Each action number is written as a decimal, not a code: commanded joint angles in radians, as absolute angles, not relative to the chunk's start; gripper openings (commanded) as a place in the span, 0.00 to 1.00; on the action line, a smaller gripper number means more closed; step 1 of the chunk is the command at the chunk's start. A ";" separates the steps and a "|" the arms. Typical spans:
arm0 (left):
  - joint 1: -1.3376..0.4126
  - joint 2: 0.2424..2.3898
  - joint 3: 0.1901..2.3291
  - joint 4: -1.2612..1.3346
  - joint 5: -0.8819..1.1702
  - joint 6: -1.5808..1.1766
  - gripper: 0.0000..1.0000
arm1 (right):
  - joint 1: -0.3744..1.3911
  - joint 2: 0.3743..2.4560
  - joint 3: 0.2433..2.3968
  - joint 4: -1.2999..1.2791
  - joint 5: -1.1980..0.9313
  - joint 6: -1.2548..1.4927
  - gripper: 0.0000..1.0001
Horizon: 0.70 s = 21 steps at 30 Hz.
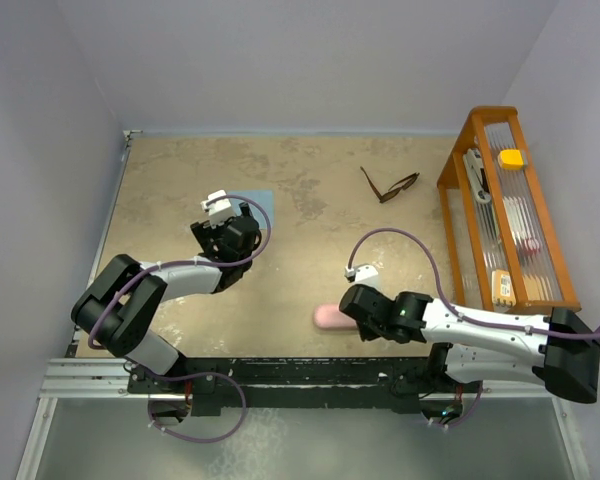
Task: Organize the sunglasses
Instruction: Adjust the sunglasses case at the center of the board.
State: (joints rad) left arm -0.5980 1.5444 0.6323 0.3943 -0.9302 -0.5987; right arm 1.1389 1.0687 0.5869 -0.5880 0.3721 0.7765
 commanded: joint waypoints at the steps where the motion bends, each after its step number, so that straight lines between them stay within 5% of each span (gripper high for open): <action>1: -0.602 1.534 0.664 0.405 -0.954 -0.601 0.99 | 1.157 1.044 0.588 -0.628 0.395 0.831 0.00; 21: -0.603 1.531 0.664 0.401 -0.960 -0.603 0.99 | 1.245 1.214 0.650 -0.540 0.380 0.814 0.00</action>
State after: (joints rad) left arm -0.5980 1.5444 0.6323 0.3935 -0.9325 -0.5991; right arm 1.2110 1.1381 0.5915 -0.5934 0.3725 0.8242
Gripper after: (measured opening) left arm 0.993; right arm 0.005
